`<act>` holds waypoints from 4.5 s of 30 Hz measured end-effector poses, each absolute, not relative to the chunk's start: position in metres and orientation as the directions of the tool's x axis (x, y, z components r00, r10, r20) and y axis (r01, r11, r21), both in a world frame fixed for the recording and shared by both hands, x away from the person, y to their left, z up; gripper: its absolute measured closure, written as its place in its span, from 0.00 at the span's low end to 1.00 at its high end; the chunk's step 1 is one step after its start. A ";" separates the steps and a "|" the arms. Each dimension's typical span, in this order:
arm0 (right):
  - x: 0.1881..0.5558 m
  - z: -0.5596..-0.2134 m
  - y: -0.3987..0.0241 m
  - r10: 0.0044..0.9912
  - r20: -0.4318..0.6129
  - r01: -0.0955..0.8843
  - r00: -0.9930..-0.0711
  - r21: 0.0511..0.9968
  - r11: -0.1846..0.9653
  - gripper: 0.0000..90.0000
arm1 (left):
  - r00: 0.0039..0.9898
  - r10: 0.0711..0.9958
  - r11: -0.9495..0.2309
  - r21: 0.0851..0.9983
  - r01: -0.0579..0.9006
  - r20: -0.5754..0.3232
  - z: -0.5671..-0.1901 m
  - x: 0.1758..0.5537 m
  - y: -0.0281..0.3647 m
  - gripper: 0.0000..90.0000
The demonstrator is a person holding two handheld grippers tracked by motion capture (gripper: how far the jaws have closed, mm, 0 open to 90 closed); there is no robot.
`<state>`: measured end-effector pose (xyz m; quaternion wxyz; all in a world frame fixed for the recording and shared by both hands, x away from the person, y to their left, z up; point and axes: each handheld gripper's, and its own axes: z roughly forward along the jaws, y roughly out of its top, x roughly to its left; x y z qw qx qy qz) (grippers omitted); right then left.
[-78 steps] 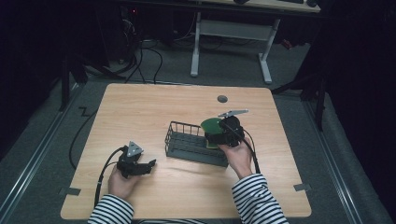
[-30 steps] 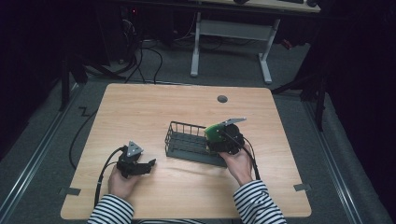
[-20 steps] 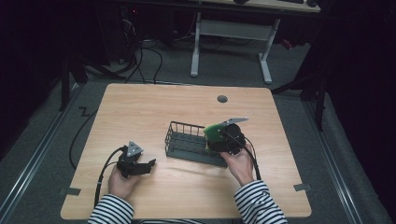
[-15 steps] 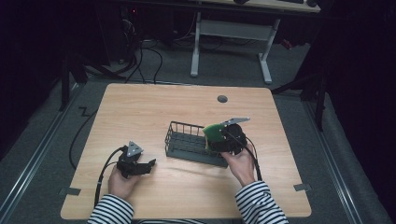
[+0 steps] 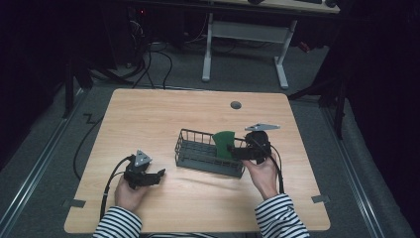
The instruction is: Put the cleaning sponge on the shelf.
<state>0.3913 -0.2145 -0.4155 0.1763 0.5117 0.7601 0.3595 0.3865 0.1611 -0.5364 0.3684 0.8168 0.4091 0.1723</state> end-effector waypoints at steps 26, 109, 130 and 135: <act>0.377 -0.401 -0.270 0.933 0.128 0.621 -0.337 0.775 0.118 0.28 | 0.605 0.796 -0.393 0.743 0.542 -0.020 -0.536 0.386 0.161 0.31; 0.318 -0.496 -0.326 0.948 0.246 0.650 -0.200 0.758 -0.059 0.35 | 0.602 0.798 -0.391 0.744 0.542 -0.019 -0.536 0.387 0.161 0.31; 0.324 -0.522 -0.306 0.976 0.084 0.670 -0.200 0.739 0.074 0.36 | 0.608 0.794 -0.397 0.742 0.540 -0.017 -0.536 0.386 0.160 0.29; 0.324 -0.525 -0.301 0.978 0.060 0.674 -0.201 0.733 0.093 0.37 | 0.609 0.793 -0.398 0.742 0.540 -0.017 -0.536 0.386 0.161 0.29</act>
